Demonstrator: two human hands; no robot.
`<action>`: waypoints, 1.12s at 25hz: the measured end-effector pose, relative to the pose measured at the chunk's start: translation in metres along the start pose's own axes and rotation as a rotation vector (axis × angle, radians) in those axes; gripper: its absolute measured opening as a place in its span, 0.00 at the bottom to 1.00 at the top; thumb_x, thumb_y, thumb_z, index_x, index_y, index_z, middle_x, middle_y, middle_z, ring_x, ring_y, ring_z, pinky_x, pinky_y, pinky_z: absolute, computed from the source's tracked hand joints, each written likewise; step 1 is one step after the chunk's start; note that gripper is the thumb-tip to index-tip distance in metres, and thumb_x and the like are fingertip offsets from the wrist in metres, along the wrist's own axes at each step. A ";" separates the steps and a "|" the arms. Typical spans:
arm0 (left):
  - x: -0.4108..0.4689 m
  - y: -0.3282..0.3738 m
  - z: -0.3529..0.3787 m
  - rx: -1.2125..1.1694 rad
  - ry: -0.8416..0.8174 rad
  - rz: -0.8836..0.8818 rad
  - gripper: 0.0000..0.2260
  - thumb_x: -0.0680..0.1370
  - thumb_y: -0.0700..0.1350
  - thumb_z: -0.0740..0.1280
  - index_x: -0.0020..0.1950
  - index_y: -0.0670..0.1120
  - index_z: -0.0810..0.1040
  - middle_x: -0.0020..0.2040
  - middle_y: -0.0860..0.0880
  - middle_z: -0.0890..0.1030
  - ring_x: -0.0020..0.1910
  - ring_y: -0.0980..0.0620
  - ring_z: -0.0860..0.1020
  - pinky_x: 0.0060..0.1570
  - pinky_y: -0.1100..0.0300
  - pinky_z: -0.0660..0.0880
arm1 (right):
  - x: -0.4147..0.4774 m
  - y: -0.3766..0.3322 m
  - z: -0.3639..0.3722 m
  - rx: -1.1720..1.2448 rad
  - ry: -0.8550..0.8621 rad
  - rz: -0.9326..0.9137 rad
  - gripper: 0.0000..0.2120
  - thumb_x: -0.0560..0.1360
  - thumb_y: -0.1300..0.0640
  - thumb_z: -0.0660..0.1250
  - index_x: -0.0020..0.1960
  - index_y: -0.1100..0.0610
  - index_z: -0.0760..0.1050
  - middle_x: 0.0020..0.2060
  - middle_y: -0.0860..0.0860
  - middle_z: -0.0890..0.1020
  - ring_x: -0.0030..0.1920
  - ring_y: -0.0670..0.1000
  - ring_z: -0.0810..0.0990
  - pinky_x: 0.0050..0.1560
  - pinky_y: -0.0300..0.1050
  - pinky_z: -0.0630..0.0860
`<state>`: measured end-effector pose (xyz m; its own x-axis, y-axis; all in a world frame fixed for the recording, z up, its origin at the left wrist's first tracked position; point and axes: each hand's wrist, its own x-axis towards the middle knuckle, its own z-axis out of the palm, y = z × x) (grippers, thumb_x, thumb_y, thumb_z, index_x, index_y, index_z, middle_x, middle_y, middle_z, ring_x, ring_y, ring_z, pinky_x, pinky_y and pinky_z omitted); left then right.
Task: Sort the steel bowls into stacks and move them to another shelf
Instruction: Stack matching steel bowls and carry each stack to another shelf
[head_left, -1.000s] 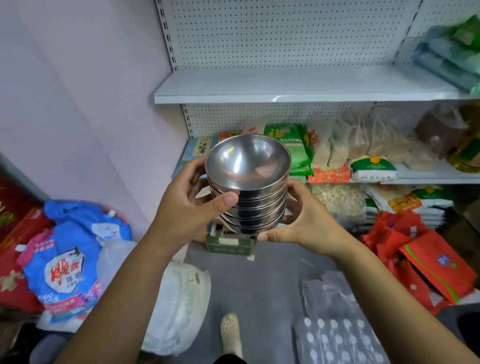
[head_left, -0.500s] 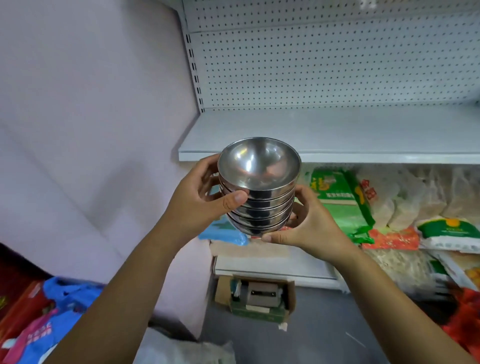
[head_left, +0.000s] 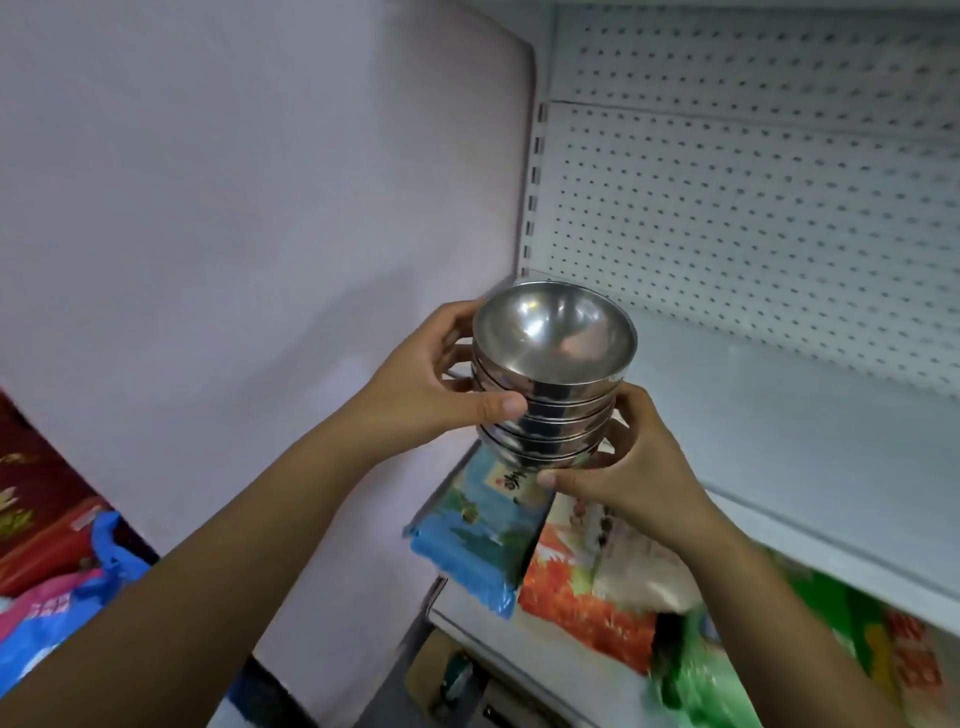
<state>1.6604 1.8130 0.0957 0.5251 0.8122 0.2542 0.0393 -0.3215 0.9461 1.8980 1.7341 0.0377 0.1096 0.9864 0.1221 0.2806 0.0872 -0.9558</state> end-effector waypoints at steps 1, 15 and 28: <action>0.018 -0.004 0.002 0.006 0.020 -0.022 0.41 0.64 0.48 0.85 0.73 0.54 0.71 0.68 0.56 0.78 0.68 0.56 0.78 0.60 0.57 0.80 | 0.022 0.004 -0.009 -0.007 -0.028 -0.011 0.46 0.58 0.59 0.88 0.69 0.49 0.68 0.60 0.40 0.80 0.57 0.39 0.82 0.55 0.45 0.82; 0.190 -0.093 0.018 0.018 0.064 -0.142 0.35 0.66 0.44 0.84 0.68 0.58 0.73 0.66 0.54 0.79 0.65 0.52 0.78 0.63 0.57 0.78 | 0.167 0.077 -0.048 0.011 0.027 0.112 0.44 0.62 0.56 0.86 0.71 0.49 0.68 0.62 0.40 0.77 0.56 0.37 0.77 0.45 0.30 0.77; 0.296 -0.130 -0.025 0.077 -0.153 -0.133 0.33 0.61 0.51 0.84 0.63 0.61 0.75 0.63 0.56 0.81 0.64 0.55 0.79 0.61 0.60 0.77 | 0.242 0.097 -0.027 0.024 0.259 0.137 0.45 0.60 0.59 0.87 0.70 0.48 0.68 0.60 0.42 0.79 0.60 0.44 0.80 0.51 0.32 0.79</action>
<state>1.7893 2.1076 0.0527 0.6336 0.7685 0.0890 0.1788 -0.2574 0.9496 1.9771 1.9773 -0.0181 0.3854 0.9212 0.0526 0.2242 -0.0382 -0.9738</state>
